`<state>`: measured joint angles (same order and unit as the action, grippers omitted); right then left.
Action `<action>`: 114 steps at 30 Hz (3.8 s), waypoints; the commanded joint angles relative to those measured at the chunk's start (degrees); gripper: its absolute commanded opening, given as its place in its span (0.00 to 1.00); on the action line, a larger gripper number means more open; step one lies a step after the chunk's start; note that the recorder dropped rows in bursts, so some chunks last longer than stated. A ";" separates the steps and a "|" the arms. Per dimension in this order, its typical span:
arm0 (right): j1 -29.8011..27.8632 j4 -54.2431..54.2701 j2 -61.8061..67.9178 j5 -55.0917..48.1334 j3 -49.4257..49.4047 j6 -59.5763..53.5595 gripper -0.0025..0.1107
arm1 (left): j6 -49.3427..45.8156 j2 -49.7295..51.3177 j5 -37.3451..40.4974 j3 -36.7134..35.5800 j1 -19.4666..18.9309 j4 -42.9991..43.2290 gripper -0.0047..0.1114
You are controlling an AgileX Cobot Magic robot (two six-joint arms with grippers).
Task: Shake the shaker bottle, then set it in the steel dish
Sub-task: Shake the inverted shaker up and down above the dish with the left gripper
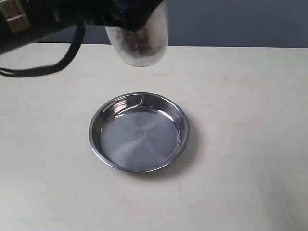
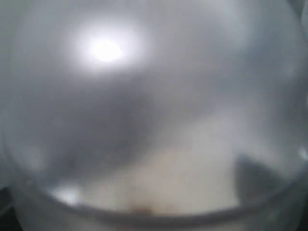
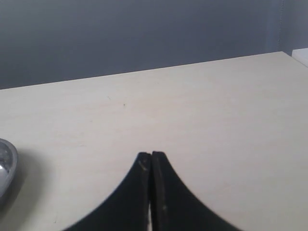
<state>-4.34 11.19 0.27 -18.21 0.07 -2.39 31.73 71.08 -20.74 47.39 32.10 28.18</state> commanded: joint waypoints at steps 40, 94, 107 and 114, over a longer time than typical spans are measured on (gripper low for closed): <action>-0.18 -0.15 -0.27 0.60 -0.07 -0.11 0.01 | -3.24 3.76 7.06 -11.52 0.79 -4.82 0.04; -0.18 -0.14 -0.27 0.60 -0.07 -0.11 0.01 | -4.38 1.81 7.58 -10.02 2.24 -7.20 0.04; -0.18 -0.41 -0.27 0.60 -0.07 -0.11 0.01 | -5.53 -4.56 -3.65 -6.02 2.31 -5.24 0.04; -0.18 -0.28 -0.27 0.60 -0.07 -0.11 0.01 | -3.47 0.01 -0.81 -7.79 2.71 -5.69 0.04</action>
<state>-4.34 11.19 0.27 -18.22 0.07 -2.39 26.70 73.79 -15.92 38.19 34.32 20.65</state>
